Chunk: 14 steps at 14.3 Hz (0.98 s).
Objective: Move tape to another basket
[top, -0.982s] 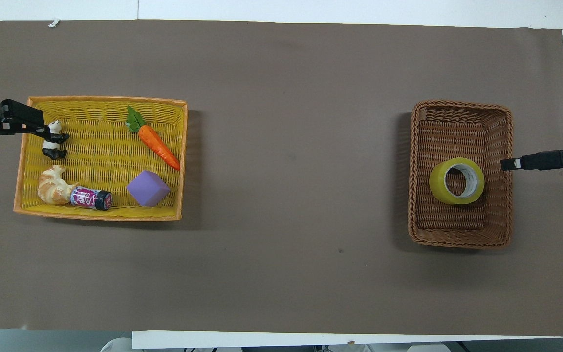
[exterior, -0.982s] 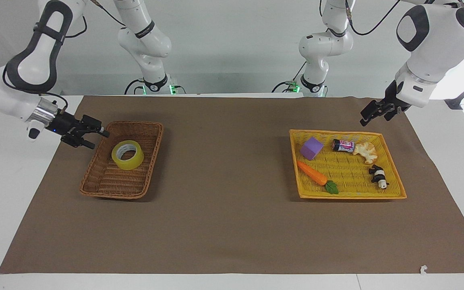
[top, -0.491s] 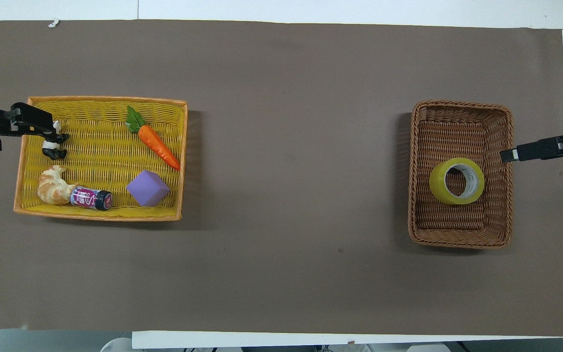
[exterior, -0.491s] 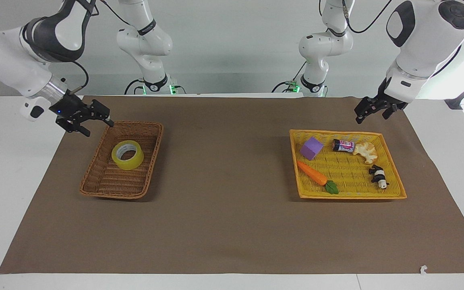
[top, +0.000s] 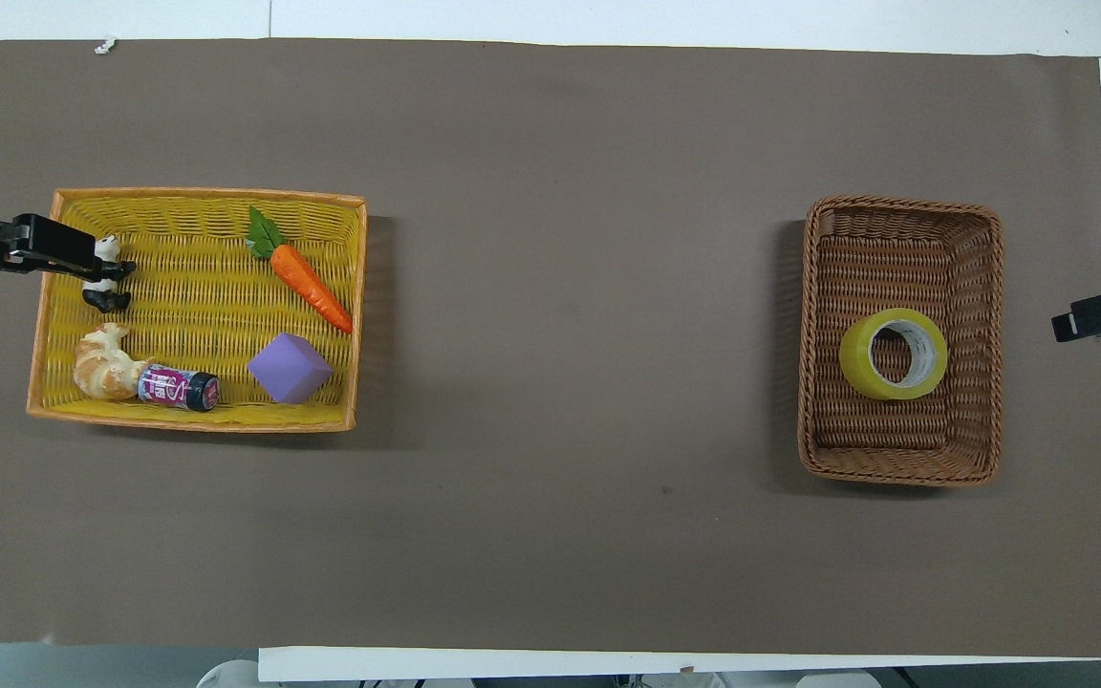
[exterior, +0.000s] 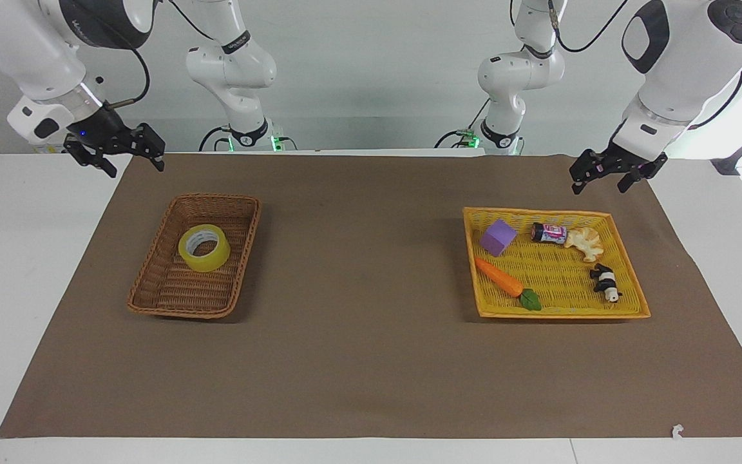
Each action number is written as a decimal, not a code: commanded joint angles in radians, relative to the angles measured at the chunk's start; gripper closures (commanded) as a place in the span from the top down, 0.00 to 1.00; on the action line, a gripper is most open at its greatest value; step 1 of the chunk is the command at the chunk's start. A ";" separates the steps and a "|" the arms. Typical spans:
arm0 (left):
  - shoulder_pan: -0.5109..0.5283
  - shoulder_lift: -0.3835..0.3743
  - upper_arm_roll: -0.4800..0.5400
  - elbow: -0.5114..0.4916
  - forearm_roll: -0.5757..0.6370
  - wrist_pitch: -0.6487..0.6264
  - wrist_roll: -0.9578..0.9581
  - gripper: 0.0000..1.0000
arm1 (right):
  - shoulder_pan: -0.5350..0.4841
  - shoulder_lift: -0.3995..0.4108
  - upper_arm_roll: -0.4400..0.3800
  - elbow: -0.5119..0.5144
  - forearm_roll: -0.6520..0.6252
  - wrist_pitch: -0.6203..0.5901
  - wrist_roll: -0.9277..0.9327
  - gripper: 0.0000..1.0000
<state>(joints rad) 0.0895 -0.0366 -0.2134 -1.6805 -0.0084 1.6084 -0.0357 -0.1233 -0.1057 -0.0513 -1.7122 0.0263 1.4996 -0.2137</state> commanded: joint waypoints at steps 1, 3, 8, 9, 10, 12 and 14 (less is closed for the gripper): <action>0.000 -0.011 -0.003 -0.021 -0.002 0.008 0.027 1.00 | -0.009 0.021 0.007 0.098 -0.045 -0.099 0.072 1.00; -0.001 -0.011 -0.003 -0.024 -0.002 0.010 0.023 1.00 | -0.003 0.014 0.007 0.065 -0.069 -0.104 0.131 1.00; -0.002 -0.009 -0.004 -0.022 -0.002 0.008 0.023 1.00 | 0.037 0.060 -0.024 0.083 -0.100 -0.107 0.143 1.00; -0.005 -0.009 -0.004 -0.022 -0.002 0.004 0.020 1.00 | 0.043 0.061 -0.025 0.086 -0.100 -0.107 0.143 1.00; -0.005 -0.011 -0.004 -0.022 -0.002 -0.005 0.020 1.00 | 0.045 0.063 -0.025 0.085 -0.100 -0.107 0.143 1.00; 0.006 -0.011 -0.004 -0.022 -0.002 -0.002 0.019 1.00 | 0.044 0.063 -0.027 0.083 -0.100 -0.105 0.143 1.00; 0.010 -0.011 -0.004 -0.022 -0.002 -0.004 0.019 1.00 | 0.042 0.061 -0.025 0.083 -0.100 -0.107 0.143 1.00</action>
<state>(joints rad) 0.0890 -0.0364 -0.2166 -1.6889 -0.0088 1.6075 -0.0264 -0.0891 -0.0492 -0.0689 -1.6453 -0.0591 1.4022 -0.0860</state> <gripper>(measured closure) 0.000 0.000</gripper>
